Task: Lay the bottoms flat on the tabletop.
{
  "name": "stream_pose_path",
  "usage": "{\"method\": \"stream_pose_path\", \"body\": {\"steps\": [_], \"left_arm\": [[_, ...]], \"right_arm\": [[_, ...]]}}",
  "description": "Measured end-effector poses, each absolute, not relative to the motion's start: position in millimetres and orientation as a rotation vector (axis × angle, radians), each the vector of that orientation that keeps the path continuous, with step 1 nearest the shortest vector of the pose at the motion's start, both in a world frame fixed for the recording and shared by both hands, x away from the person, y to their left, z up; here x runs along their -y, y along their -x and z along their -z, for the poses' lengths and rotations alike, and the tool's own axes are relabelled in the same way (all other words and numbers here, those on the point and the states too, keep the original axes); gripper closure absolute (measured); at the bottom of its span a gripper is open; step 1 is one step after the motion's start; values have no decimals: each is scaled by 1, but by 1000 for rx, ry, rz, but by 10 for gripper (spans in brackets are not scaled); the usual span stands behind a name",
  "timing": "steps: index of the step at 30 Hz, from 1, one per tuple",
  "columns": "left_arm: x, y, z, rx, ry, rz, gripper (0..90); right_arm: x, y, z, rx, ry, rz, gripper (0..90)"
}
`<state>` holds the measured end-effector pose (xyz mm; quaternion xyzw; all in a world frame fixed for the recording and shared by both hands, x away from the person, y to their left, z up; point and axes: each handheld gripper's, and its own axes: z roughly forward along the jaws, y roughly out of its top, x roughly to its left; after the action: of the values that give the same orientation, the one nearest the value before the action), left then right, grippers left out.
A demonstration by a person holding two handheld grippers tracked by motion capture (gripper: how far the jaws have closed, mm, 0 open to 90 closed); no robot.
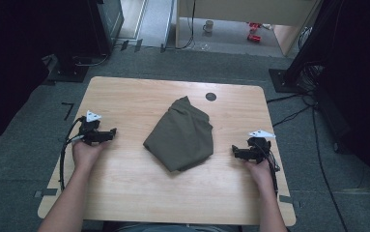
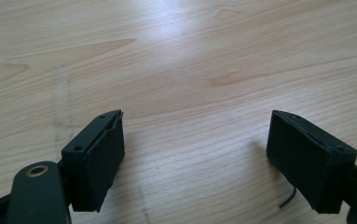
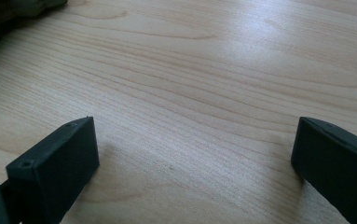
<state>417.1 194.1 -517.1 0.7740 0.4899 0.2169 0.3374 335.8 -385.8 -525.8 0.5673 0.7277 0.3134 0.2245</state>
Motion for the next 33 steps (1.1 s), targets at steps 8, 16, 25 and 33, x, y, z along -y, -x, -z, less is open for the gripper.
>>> {"method": "stream_pose_path", "body": {"steps": [8,16,25,33], "left_arm": [[-192,-417,517,-1259,-2028,-554,171],[-188,-412,516,-1253,-2010,-559,295],[-188,-412,512,-1226,-2012,-473,405],[-185,-408,501,-1169,-1988,-351,388]], "right_arm": [[386,-336,526,-2004,-1569,-865,5],[385,-333,525,-2003,-1552,-882,74],[382,-328,523,-1995,-1532,-904,222],[379,-326,520,-2024,-1519,-906,327]]}}
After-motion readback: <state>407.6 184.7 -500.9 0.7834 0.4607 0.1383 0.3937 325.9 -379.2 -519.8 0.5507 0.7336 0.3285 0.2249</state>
